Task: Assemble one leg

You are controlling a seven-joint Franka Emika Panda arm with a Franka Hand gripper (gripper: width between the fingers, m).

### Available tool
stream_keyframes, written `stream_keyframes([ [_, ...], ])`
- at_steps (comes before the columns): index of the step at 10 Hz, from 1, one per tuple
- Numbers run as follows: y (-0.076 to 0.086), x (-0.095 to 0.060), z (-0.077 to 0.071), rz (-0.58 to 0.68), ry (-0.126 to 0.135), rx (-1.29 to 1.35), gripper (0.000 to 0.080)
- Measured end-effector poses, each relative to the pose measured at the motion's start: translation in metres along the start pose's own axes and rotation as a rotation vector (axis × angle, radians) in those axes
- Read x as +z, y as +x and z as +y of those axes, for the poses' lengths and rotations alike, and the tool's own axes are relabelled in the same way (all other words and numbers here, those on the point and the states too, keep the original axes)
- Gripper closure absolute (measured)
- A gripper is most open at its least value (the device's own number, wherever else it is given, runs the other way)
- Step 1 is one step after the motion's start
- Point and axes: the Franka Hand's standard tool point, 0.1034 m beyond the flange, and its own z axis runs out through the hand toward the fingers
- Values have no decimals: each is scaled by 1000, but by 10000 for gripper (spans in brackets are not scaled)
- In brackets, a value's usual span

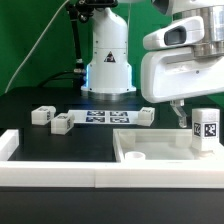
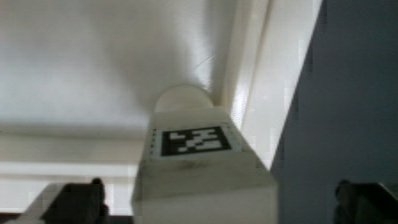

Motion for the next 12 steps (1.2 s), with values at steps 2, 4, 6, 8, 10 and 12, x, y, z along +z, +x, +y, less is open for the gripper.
stream_keyframes([
  [2,0,0,0,0,0,1,414],
  [4,0,0,4,1,-4,7,499],
  [6,0,0,5,1,-5,23,500],
  [8,-1,1,6,0,-2,98,502],
  [10,-1,2,6,10,-2,413,503],
  [12,-1,3,3,10,-8,618,502],
])
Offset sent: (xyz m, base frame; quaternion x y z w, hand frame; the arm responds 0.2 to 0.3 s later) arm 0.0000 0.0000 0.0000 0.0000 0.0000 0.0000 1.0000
